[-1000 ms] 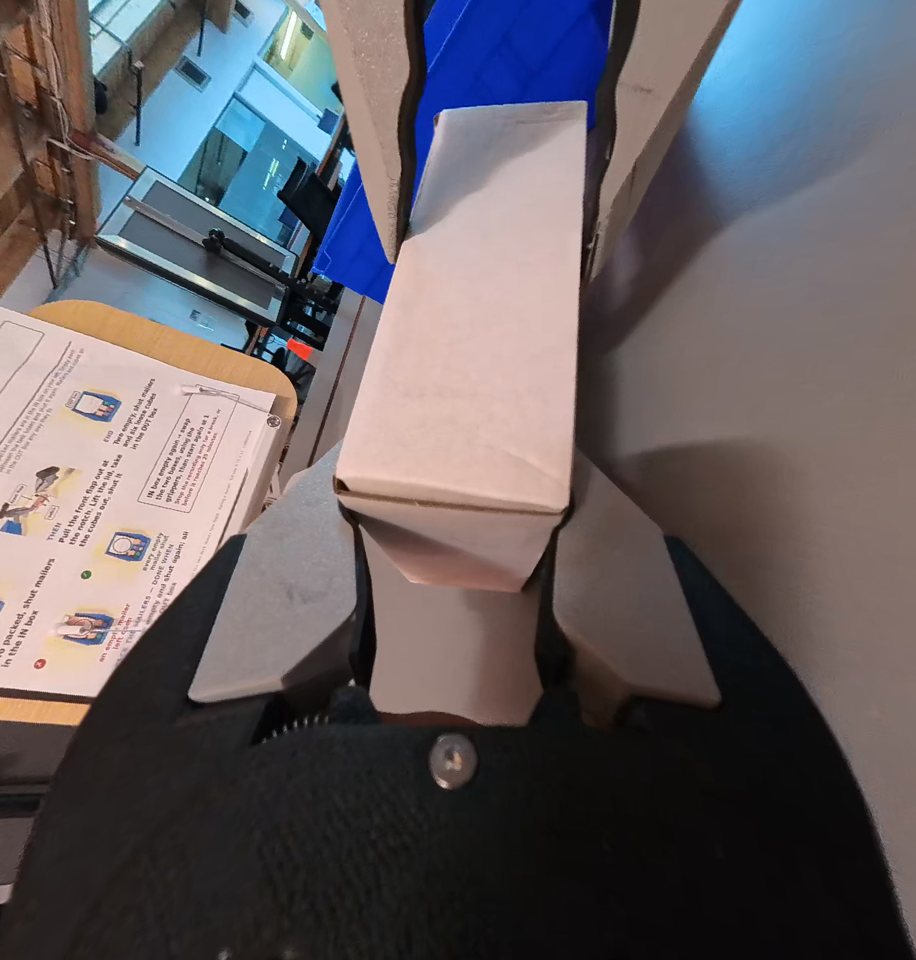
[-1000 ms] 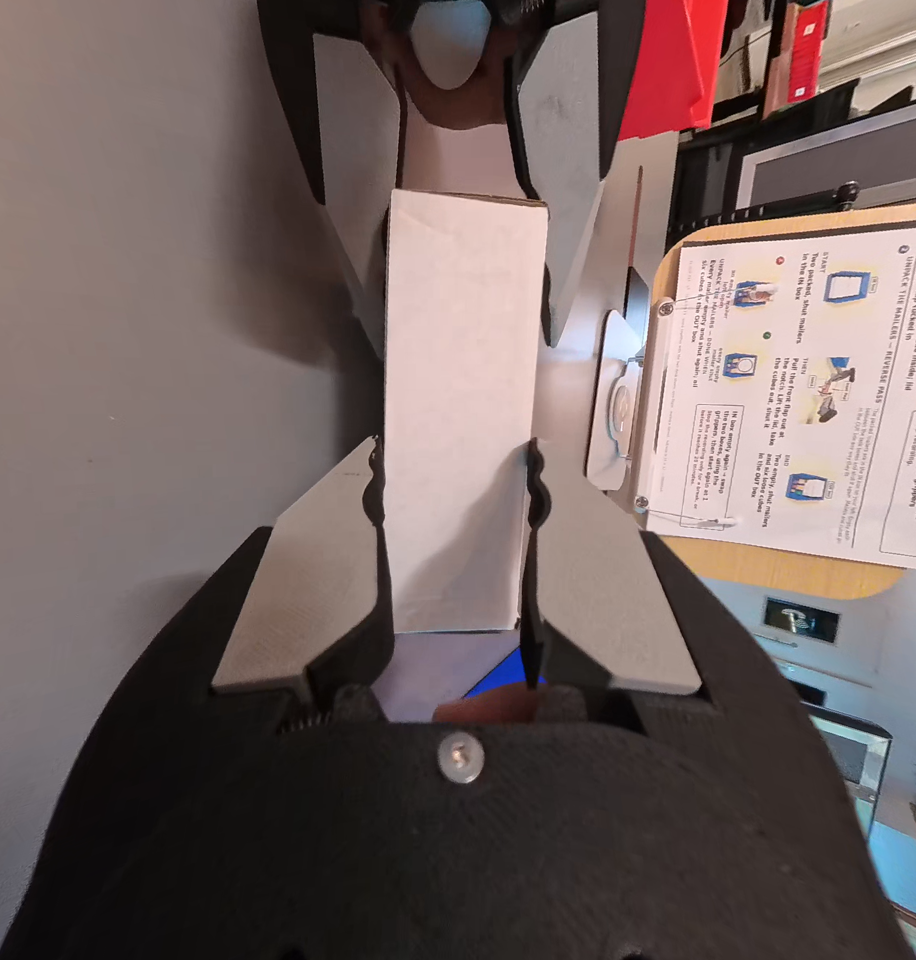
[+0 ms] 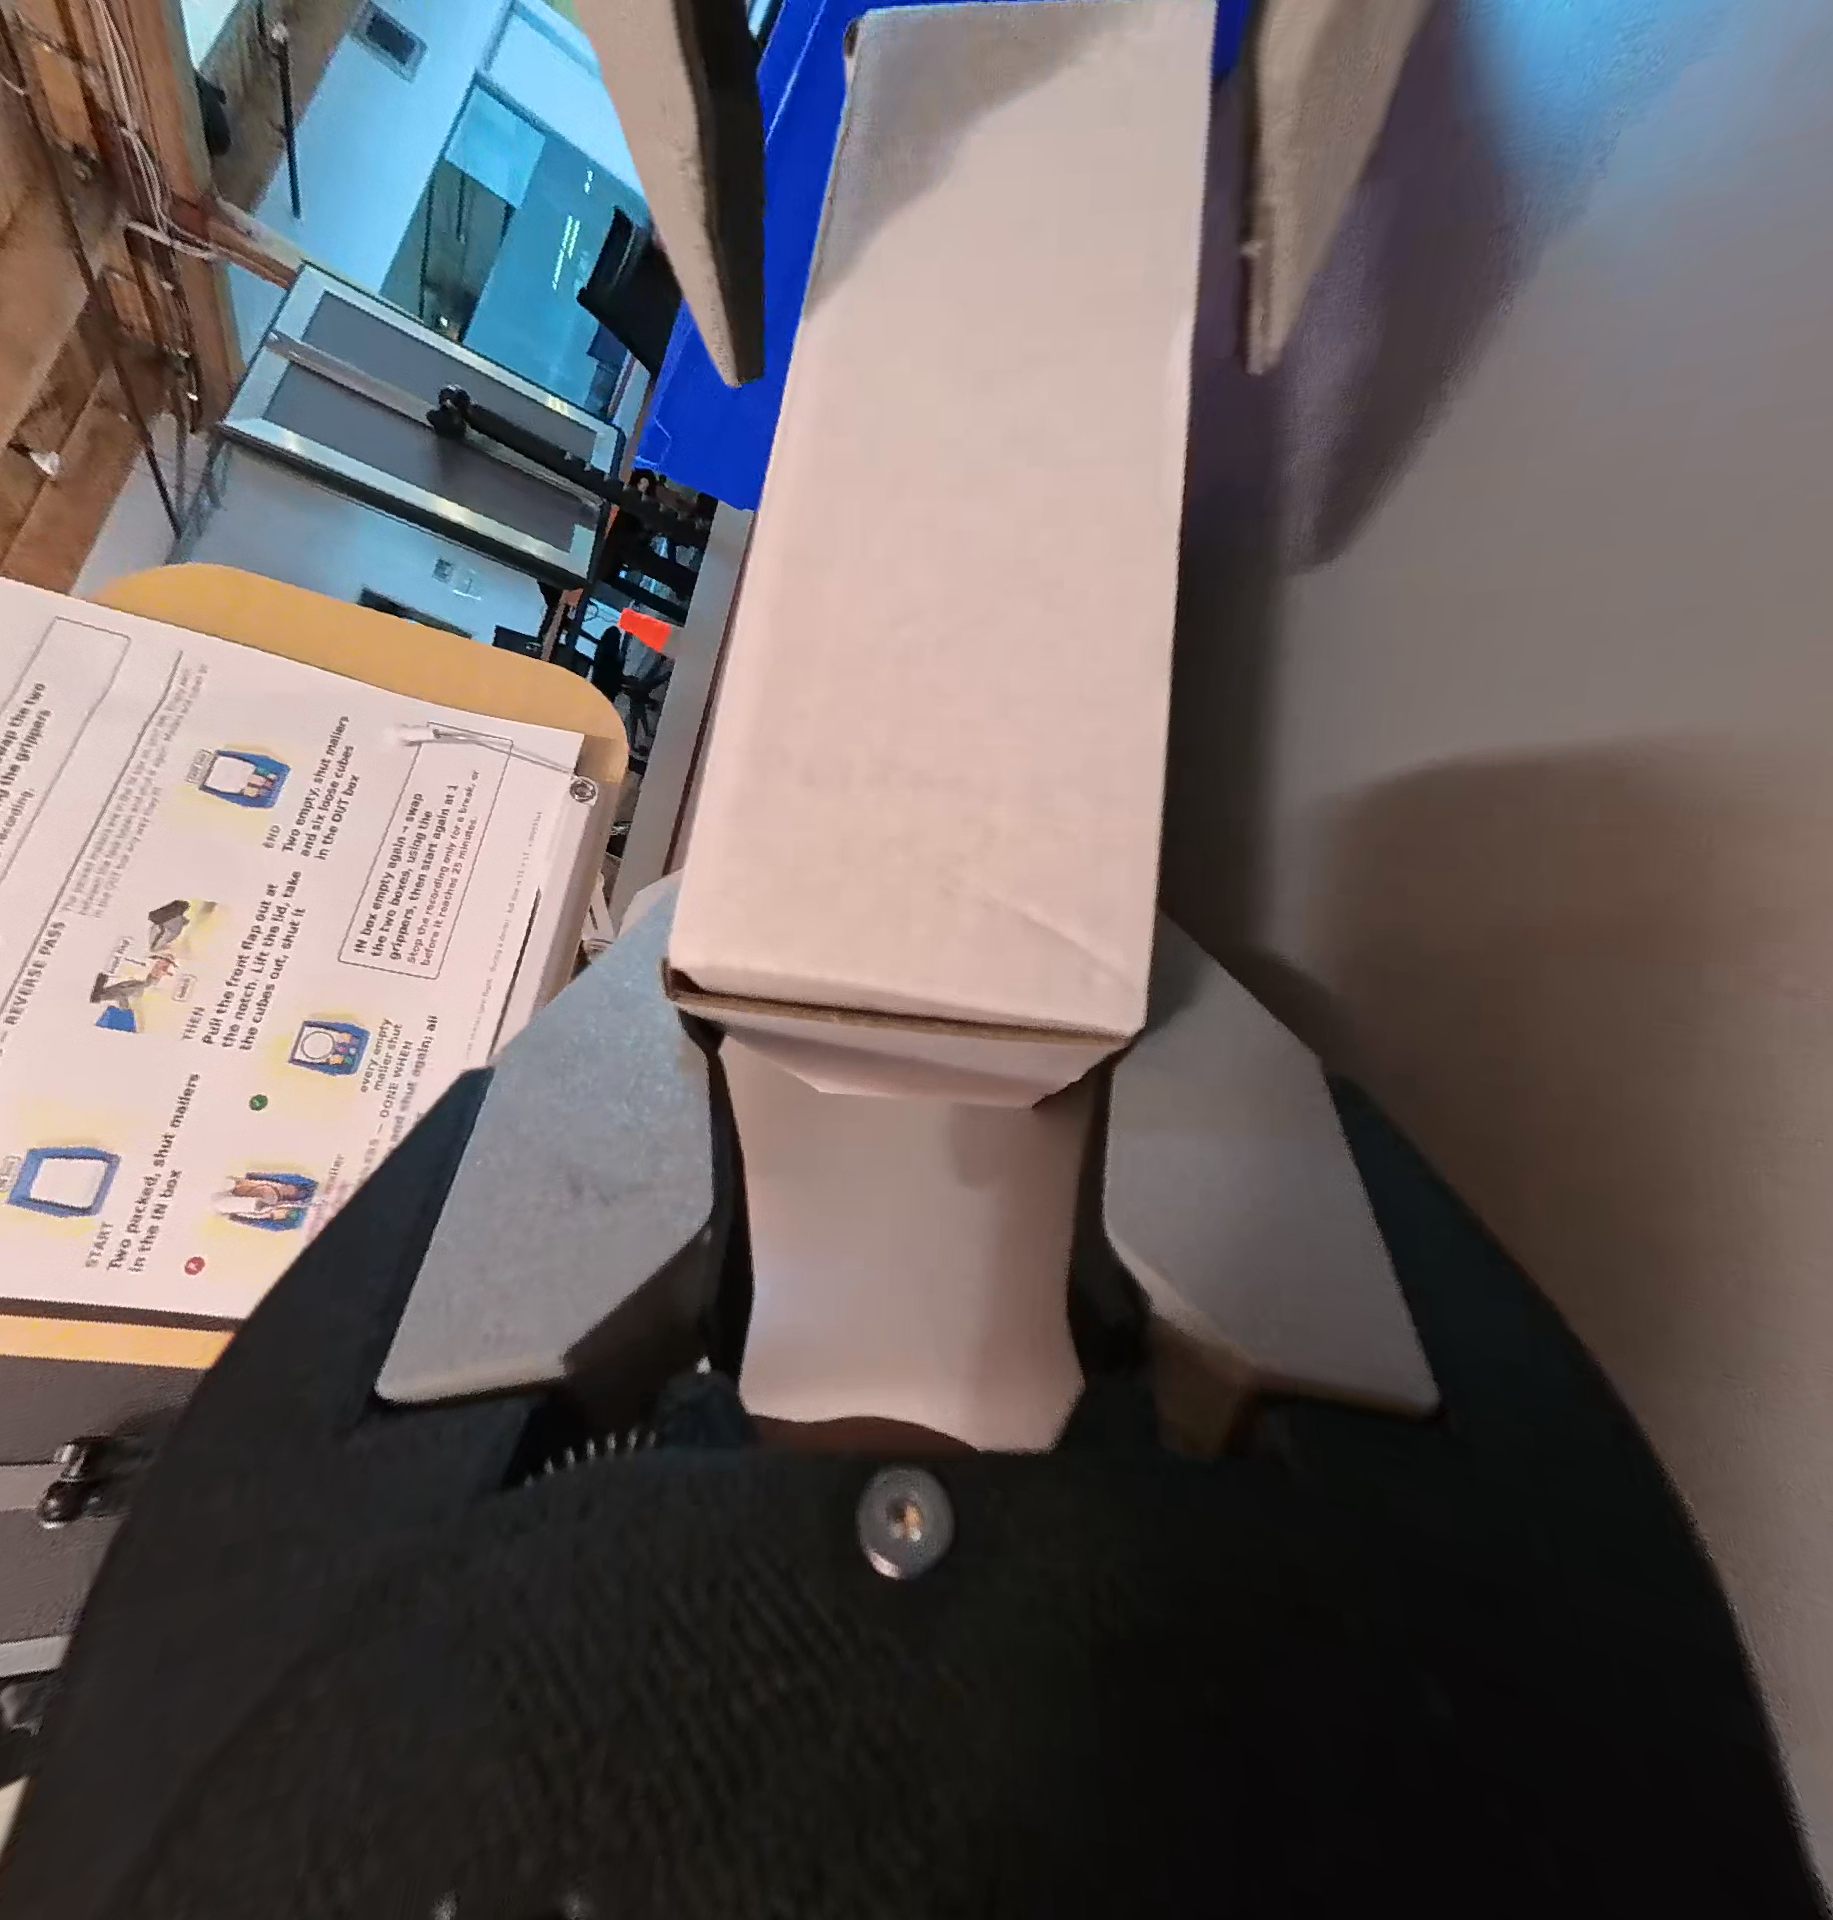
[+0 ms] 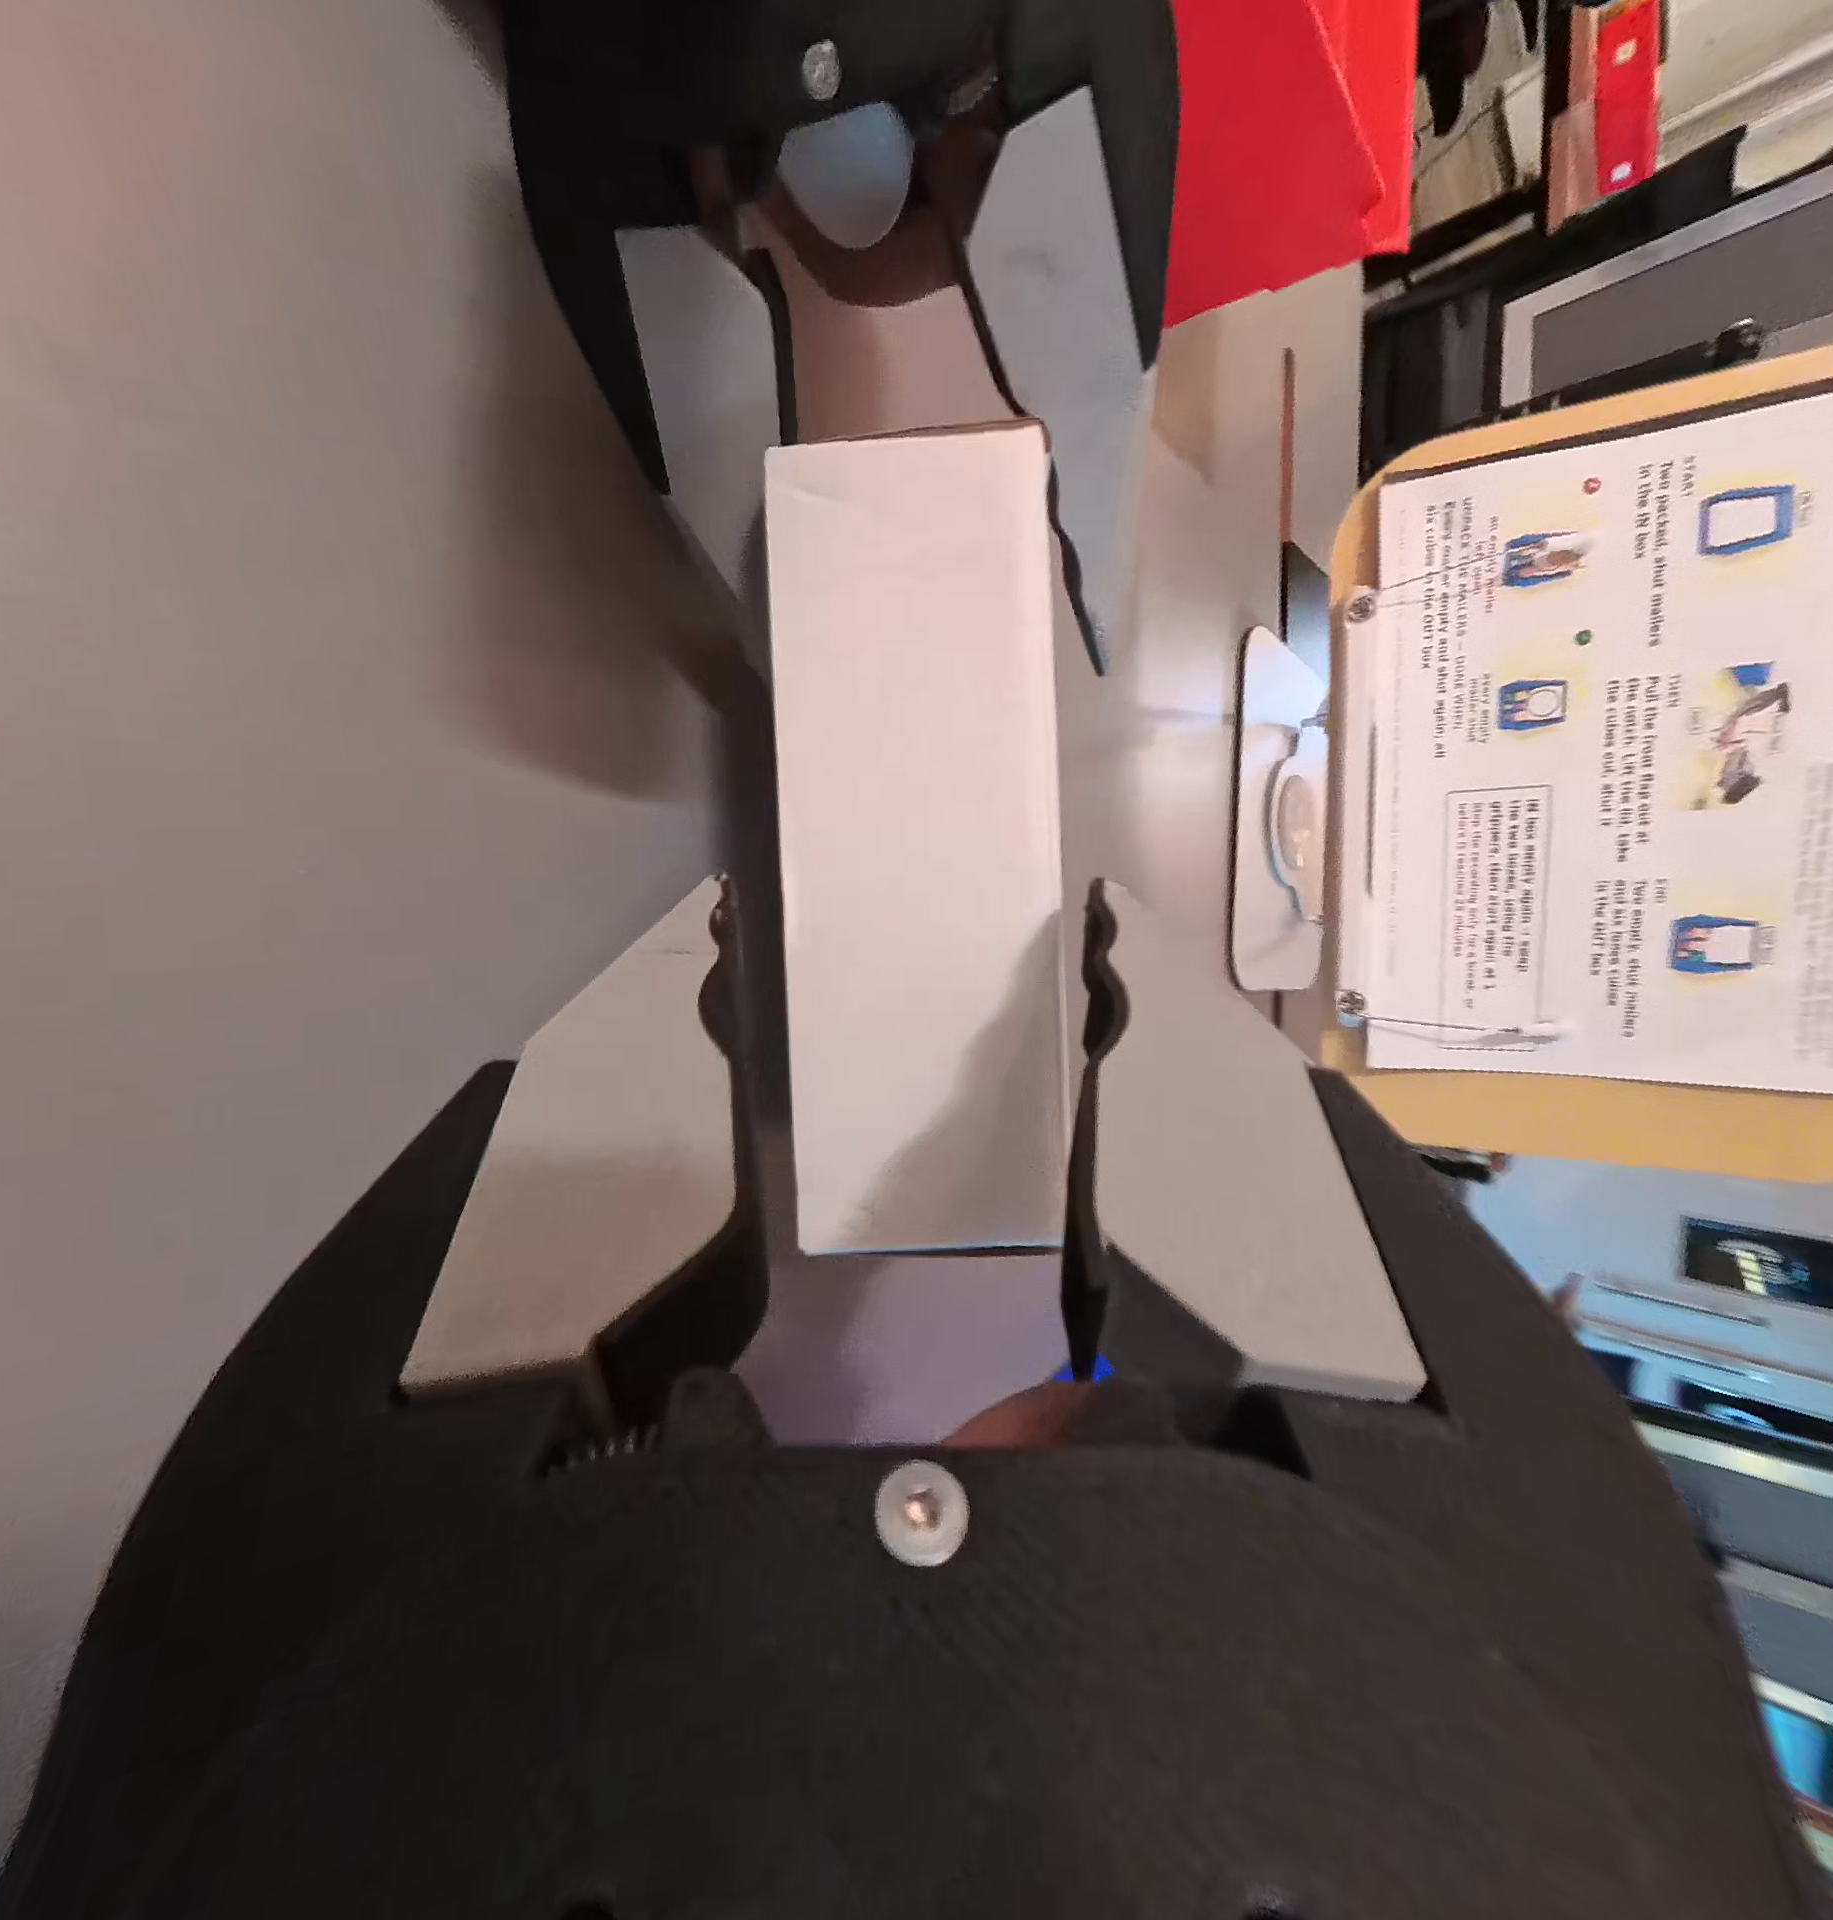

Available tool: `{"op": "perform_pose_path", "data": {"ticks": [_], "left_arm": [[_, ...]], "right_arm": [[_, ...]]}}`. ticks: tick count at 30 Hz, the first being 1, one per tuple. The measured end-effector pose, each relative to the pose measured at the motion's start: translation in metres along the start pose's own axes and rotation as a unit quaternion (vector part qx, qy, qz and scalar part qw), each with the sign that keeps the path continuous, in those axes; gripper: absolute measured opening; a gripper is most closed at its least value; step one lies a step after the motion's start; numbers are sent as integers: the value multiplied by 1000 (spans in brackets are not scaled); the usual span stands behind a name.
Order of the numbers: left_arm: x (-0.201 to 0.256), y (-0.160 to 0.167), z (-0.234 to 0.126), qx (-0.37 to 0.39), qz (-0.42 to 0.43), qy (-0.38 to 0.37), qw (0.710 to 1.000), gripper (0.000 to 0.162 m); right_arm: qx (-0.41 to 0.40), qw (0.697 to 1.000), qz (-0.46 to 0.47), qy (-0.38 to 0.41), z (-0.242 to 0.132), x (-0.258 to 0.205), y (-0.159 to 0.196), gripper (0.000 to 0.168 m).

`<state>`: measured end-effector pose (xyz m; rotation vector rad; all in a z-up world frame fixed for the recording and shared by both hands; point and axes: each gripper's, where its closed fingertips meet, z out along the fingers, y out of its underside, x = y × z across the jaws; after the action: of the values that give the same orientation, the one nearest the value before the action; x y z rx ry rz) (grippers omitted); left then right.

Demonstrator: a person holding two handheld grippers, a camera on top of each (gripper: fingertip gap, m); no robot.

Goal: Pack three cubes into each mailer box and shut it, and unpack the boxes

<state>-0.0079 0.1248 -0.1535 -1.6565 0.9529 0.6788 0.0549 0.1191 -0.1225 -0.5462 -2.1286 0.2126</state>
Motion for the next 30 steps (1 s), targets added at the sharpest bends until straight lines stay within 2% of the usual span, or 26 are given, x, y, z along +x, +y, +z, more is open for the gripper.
{"op": "perform_pose_path", "data": {"ticks": [5,10,30], "left_arm": [[1,-4,-2,10,-27,11,1000,72],[4,-11,-4,29,-30,22,999,72],[4,-13,-6,35,-63,21,997,73]], "right_arm": [[-60,995,-65,57,9,5,13,64],[-105,990,-70,56,21,5,28,63],[-81,996,-28,22,22,4,25,62]]}}
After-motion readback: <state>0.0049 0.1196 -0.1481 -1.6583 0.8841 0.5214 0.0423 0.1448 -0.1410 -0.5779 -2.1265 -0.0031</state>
